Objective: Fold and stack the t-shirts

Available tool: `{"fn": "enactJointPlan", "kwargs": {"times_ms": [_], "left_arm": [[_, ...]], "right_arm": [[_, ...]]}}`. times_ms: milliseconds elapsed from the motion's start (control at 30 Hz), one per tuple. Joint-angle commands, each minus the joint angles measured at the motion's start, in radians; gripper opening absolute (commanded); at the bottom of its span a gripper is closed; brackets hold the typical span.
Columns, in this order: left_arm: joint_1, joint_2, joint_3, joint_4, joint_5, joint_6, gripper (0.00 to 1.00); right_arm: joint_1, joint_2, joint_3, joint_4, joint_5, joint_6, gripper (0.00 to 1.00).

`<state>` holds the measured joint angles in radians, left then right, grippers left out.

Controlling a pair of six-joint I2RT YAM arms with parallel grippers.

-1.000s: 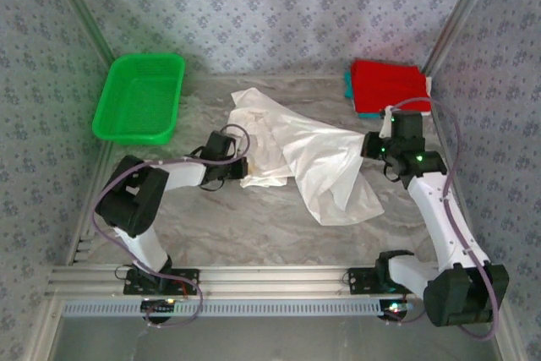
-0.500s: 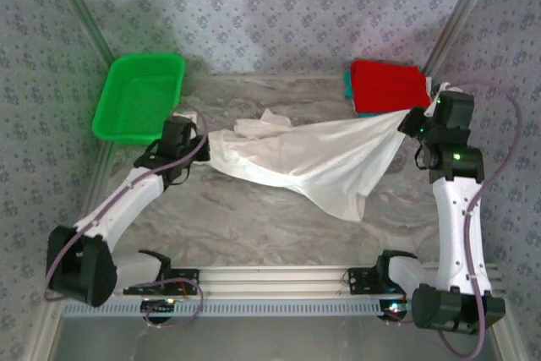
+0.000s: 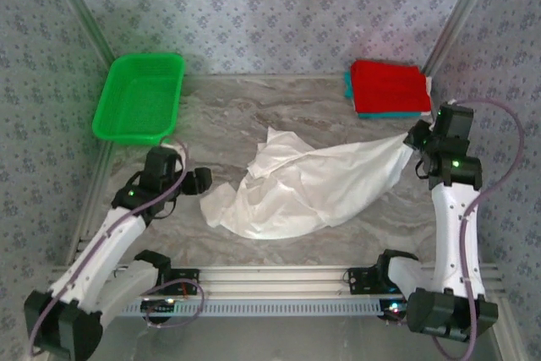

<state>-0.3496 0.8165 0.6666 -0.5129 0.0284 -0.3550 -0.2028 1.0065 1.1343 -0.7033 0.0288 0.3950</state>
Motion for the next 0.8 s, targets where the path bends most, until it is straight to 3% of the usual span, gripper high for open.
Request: {"fn": "enactJointPlan", "kwargs": {"times_ms": [0,100,200,367,467,633,700,767], "left_arm": [[-0.003,-0.017,-0.007,0.129,0.011,0.002,0.79],[-0.003,0.160,0.063,0.193,0.077,0.035,0.83],[-0.021,0.395,0.183,0.274,0.174,0.087,0.86],[-0.133,0.797,0.498,0.214,0.192,0.181,0.84],[-0.192,0.929,0.558,0.240,0.207,0.185,0.85],[-0.214,1.044,0.528,0.371,0.269,0.115,0.83],[-0.214,1.088,0.526,0.402,0.275,0.110,0.78],[-0.214,1.125,0.537,0.430,0.284,0.101,0.65]], "right_arm": [[-0.020,0.061,-0.027,0.015,-0.072,0.019,0.26],[-0.021,0.129,-0.023,0.029,-0.098,0.024,0.41],[-0.009,0.164,-0.045,0.085,-0.093,0.024,0.45],[-0.018,0.223,-0.083,0.098,-0.124,0.038,0.56],[-0.037,0.221,-0.122,0.134,-0.139,0.043,0.58],[-0.047,0.196,-0.183,0.186,-0.147,0.054,0.59],[-0.050,0.199,-0.196,0.216,-0.160,0.067,0.60],[-0.053,0.208,-0.201,0.235,-0.179,0.086,0.61]]}}
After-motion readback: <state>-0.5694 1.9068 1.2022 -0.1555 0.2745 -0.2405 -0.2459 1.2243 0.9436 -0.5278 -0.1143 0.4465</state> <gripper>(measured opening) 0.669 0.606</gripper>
